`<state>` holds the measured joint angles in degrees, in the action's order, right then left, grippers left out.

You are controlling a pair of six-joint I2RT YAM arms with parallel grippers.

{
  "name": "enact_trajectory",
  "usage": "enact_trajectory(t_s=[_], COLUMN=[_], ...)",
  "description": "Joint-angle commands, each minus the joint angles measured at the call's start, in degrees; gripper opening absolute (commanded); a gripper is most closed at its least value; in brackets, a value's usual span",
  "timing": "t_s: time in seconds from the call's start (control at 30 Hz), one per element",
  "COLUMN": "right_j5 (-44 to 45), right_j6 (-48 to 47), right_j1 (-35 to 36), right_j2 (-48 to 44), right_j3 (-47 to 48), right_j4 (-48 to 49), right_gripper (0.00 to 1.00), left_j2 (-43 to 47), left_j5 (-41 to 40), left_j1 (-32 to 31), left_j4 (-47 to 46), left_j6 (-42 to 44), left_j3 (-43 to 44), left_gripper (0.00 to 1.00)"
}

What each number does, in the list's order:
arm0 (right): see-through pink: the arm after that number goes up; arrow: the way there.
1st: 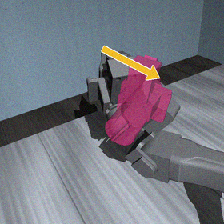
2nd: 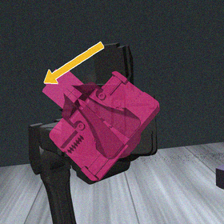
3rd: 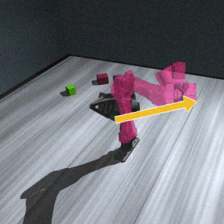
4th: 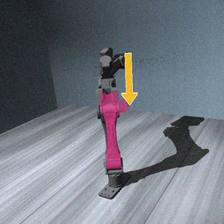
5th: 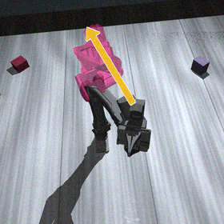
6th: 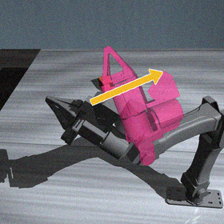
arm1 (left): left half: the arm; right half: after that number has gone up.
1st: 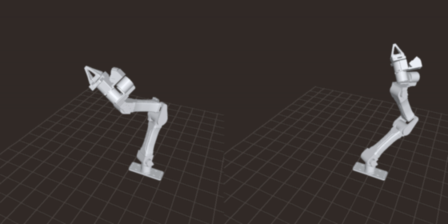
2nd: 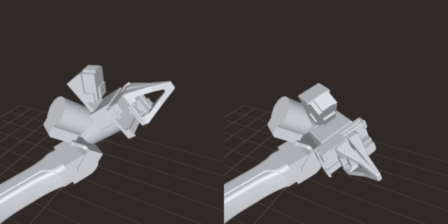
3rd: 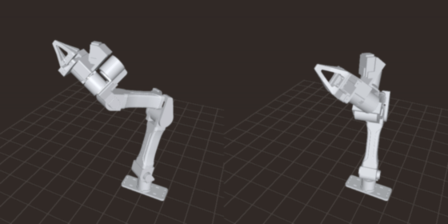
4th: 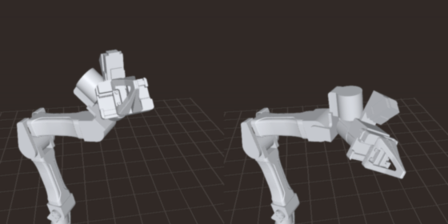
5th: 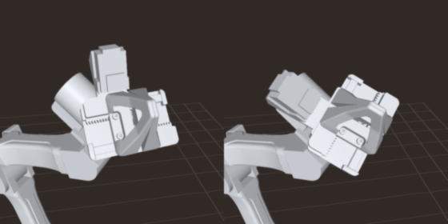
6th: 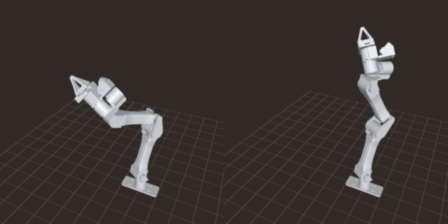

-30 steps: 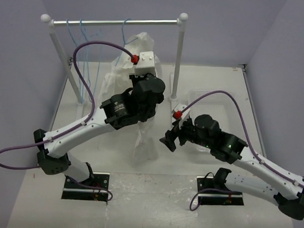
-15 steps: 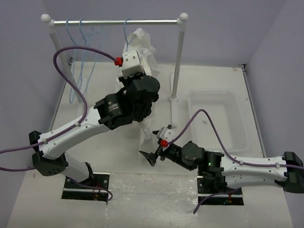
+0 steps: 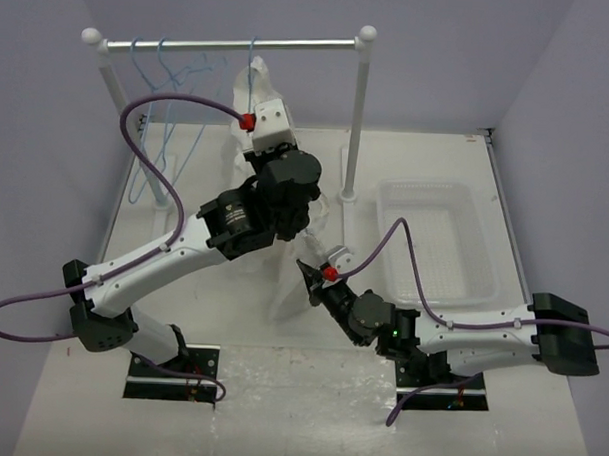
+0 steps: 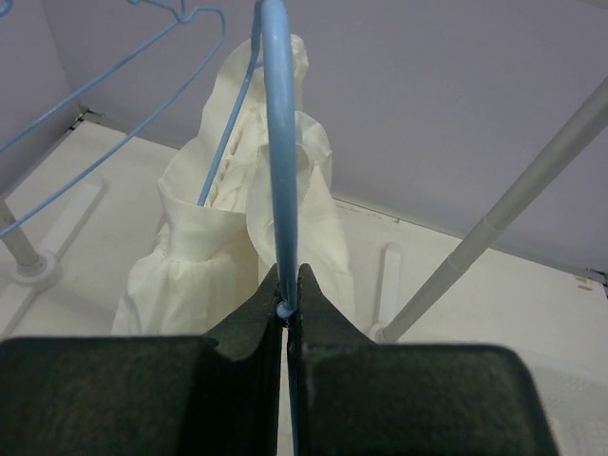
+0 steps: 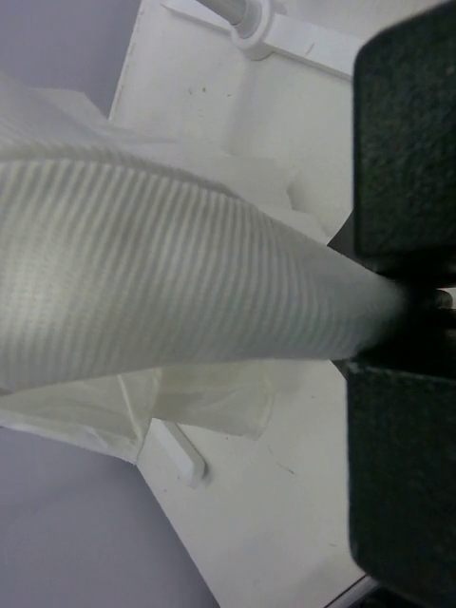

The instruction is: Remove the skirt from the hanger

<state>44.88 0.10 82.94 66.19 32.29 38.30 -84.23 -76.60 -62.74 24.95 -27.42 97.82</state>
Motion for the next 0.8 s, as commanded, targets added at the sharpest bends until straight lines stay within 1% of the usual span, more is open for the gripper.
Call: enact_trajectory(t_s=[0.0,0.03,0.07,0.1,0.13,0.17,0.2,0.23,0.3,0.33,0.4,0.47,0.5,0.53,0.57,0.6,0.63,0.7,0.73,0.77], right_j5=[1.88,1.79,1.61,1.09,-0.83,-1.28,-1.9,-2.6,-6.02,-6.38,-6.82,-5.95,-5.34,-4.9,-4.81,-5.33,-5.85,-5.95,-5.51,-5.07], right_j6=[11.3,13.24,15.44,16.5,18.34,19.58,20.72,23.52,25.56,26.09,26.09,24.52,23.82,23.63,23.02,22.49,22.23,22.4,22.58,22.58], right_j1=[0.38,0.3,0.04,-0.14,-0.49,-0.76,-1.28,-1.98,-4.7,-5.93,-6.91,-7.52,-7.53,-7.61,-7.87,-8.14,-8.75,-9.37,-9.46,-9.46], right_j2=[-1.86,-1.6,-0.72,-0.19,0.16,0.42,0.51,0.43,-0.1,-0.1,-0.01,0.16,0.16,-0.1,-0.1,-0.1,-0.1,-0.54,-1.41,-1.94], right_j3=[-4.42,-5.13,-5.92,-7.58,-8.47,-10.39,-11.37,-12.42,-14.62,-14.89,-14.72,-13.49,-12.7,-10.69,-9.8,-9.1,-8.31,-6.63,-5.76,-5.4], right_j4=[-0.3,-2.25,-3.05,-3.06,-3.15,-3.15,-3.06,-3.06,-3.06,-3.06,-3.06,-3.24,-4.37,-7.42,-8.24,-8.94,-9.73,-12.19,-13.85,-14.65], right_gripper=[0.0,0.0,0.0,0.0,0.0,0.0,0.0,0.0,0.0,0.0,0.0,0.0,0.05,0.31,0.37,0.46,0.64,0.81,0.99,0.99], left_j2=[1.44,0.48,-0.14,-1.45,-1.9,-2.34,-3.22,-3.57,-4.1,-4.45,-4.98,-4.99,-4.37,-4.11,-3.84,-3.49,-3.23,-2.09,-1.65,-0.6], left_j5=[1.42,2.93,7.21,9.25,13.01,13.92,13.76,13.32,13.92,15.93,18.57,24.1,25.78,28.58,29.91,30.88,33.85,36.86,40.18,42.3], left_j1=[3.31,5.76,7.01,9.8,11.31,13.06,13.34,13.35,13.43,13.52,13.52,13.52,13.52,13.52,13.52,13.43,13.52,13.52,13.52,13.52], left_j4=[-12.65,-10.99,-7.23,-5.19,-3.96,-3.51,-3.33,-4.55,-6.13,-6.14,-4.39,-3.24,-3.59,-3.07,-2.63,-2.1,-1.58,0.09,0.62,1.76], left_j6=[5.36,4.23,2.04,0.63,0.26,0.35,0.52,3.05,5.87,7.71,8.17,9.22,10.01,10.45,10.8,10.9,11.77,11.69,11.77,11.34], left_j3=[0.61,1.75,4.8,6.58,9.03,10.19,11.33,12.21,14.32,15.11,18.1,18.37,17.15,16.71,16.35,15.74,15.3,14.33,13.81,12.58], left_gripper=[0.0,0.0,0.0,0.0,0.0,0.0,0.0,0.0,0.0,0.0,0.0,0.0,0.0,0.0,0.0,0.0,0.0,0.0,0.0,0.0])
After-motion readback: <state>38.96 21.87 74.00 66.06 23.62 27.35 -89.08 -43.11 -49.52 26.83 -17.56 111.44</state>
